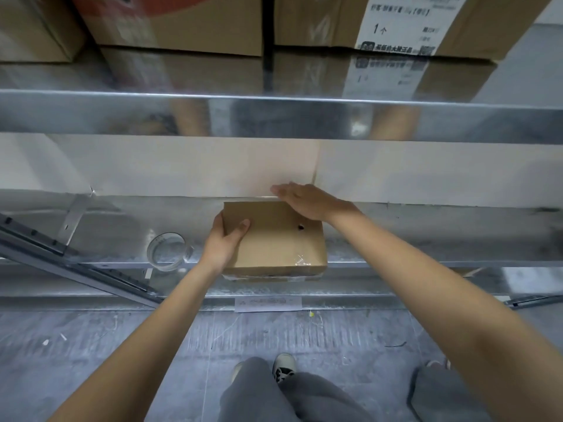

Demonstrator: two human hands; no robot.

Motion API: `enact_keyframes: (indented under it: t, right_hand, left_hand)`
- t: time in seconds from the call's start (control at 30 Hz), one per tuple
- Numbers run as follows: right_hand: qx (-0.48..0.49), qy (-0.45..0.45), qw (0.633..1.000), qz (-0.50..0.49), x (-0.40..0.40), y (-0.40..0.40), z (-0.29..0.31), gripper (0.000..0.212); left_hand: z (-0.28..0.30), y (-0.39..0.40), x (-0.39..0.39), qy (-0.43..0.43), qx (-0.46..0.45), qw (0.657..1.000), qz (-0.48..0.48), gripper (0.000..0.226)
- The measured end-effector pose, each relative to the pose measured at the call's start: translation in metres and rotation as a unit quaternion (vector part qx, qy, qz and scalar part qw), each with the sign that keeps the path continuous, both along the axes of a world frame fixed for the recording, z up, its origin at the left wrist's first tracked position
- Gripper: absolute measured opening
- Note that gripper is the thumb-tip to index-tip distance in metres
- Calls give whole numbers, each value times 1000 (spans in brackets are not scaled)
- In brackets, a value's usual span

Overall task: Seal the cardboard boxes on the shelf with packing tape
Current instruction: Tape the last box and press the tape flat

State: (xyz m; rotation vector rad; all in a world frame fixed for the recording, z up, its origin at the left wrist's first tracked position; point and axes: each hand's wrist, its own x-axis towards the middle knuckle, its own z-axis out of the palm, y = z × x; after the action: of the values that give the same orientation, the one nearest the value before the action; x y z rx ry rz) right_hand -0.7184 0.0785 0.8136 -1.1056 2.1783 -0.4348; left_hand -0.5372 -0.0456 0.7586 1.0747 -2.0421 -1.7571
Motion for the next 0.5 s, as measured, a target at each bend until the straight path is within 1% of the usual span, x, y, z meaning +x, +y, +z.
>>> enact_keyframes:
  t: [0.07,0.13,0.17,0.23,0.37,0.5]
  right_hand:
    - [38,93,994,44,4,5,-17,82]
    - [45,185,979,71,11,15,-28,84]
    - [42,211,974,78,16,20,-32,85]
    - [37,228,969,81,28,28,-31,90]
    - [36,229,968,94,56,46,-29,102]
    - [12,224,966,125,94,77,-26,99]
  left_hand:
    - [-1,0,0,-3,1,1000,2,51]
    - [-1,0,-2,-11,-3,1000,-1,50]
    - [-1,0,-3,-14,-7,1000,-5,50]
    - [1,0,-5,-19,-13,1000,-9,49]
    - [1,1,-6,-23,-10,1000,2,49]
    - [0,0,-5,-23,-10,1000,4,50]
